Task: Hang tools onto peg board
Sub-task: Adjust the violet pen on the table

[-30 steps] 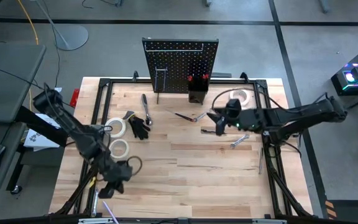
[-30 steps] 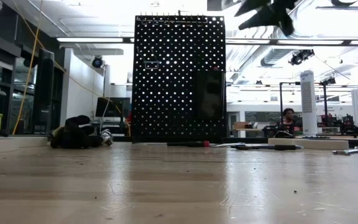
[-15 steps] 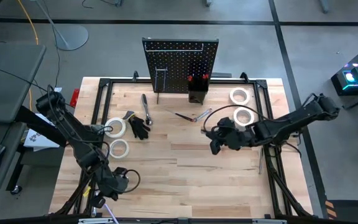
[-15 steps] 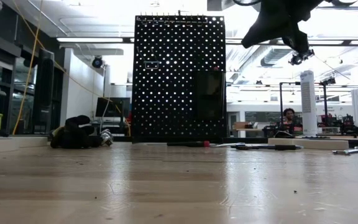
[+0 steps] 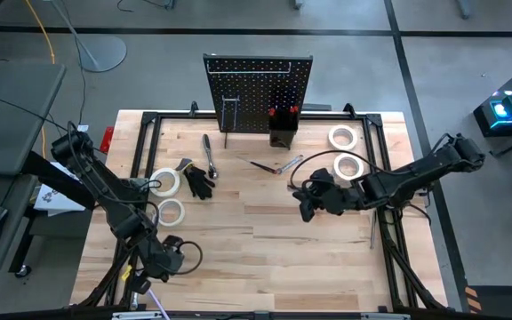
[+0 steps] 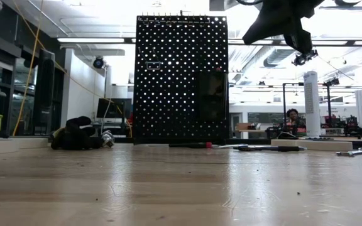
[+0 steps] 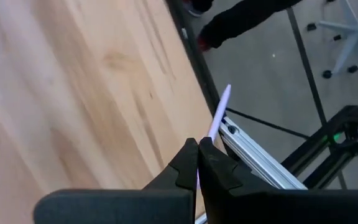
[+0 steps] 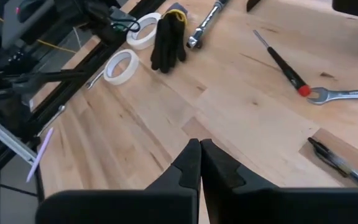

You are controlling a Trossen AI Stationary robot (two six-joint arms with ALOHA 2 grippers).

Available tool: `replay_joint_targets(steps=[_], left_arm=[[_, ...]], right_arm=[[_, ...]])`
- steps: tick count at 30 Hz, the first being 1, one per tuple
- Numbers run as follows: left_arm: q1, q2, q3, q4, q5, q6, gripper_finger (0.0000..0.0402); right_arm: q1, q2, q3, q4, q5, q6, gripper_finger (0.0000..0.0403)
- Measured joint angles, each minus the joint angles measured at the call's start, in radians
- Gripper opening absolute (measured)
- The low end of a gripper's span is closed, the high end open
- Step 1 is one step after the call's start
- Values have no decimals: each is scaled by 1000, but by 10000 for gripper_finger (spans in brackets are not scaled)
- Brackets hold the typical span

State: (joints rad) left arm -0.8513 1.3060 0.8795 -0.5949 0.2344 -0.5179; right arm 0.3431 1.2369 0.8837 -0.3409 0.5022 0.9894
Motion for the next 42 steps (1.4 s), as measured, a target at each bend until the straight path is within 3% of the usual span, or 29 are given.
replay_joint_targets(steps=[8,15,26,33,42], left_arm=[[-24,53,47,23,31,202,0],[-75,230,84,60,183,289,0],[-147,479,164,194,206,126,0],[-136,528,171,292,200,100,0],[-137,564,170,285,209,88,0]], right_arm=[[6,0,0,0,-6,-2,0],[6,0,0,-18,-7,-24,0],[4,0,0,-59,-21,-33,0],[-3,0,0,-60,-43,-55,0],[-10,0,0,-59,-72,-53,0]])
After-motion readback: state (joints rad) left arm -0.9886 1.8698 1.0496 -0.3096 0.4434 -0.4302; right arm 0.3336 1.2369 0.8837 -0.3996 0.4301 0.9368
